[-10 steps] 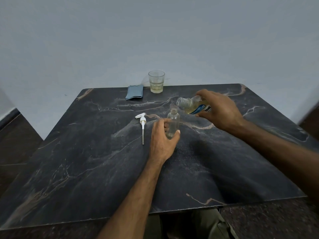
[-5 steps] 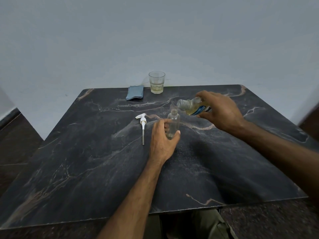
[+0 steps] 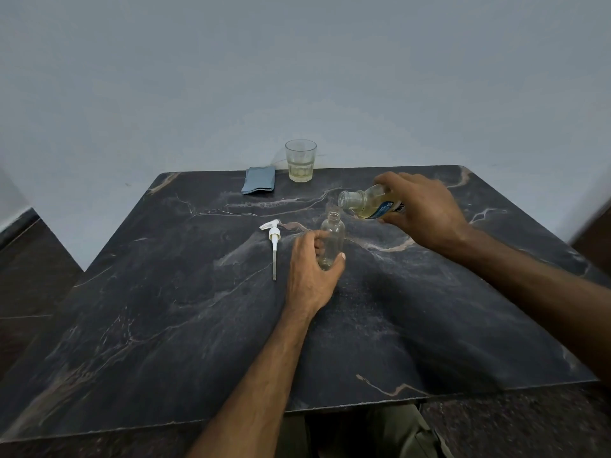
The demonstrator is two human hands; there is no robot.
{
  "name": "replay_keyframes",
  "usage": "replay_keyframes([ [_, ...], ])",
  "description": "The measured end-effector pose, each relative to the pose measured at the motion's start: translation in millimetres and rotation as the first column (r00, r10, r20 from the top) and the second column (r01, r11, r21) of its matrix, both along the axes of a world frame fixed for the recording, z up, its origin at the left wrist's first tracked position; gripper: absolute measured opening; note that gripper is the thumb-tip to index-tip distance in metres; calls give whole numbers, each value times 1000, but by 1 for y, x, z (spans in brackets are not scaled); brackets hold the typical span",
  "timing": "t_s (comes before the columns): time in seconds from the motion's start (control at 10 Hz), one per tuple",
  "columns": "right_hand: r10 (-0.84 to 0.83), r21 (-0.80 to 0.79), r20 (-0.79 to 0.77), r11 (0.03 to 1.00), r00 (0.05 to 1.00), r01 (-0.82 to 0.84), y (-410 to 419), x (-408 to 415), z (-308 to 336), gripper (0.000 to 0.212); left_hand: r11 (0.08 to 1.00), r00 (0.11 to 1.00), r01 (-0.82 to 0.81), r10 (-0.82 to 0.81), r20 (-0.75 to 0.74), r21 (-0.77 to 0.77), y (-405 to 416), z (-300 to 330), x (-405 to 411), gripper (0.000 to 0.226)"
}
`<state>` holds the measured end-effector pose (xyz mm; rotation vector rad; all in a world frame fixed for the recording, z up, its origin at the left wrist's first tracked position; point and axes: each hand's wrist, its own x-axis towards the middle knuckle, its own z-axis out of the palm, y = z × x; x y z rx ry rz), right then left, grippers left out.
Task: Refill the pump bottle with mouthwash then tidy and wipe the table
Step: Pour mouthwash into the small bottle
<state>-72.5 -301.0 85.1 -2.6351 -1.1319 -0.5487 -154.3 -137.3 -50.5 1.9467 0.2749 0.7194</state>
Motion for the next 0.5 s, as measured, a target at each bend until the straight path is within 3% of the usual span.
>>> replay_keyframes([
  [0.5, -4, -37, 12, 999, 1000, 4, 2, -1, 2, 60, 1000, 1000, -3, 3, 17, 1, 0, 1, -2, 41],
])
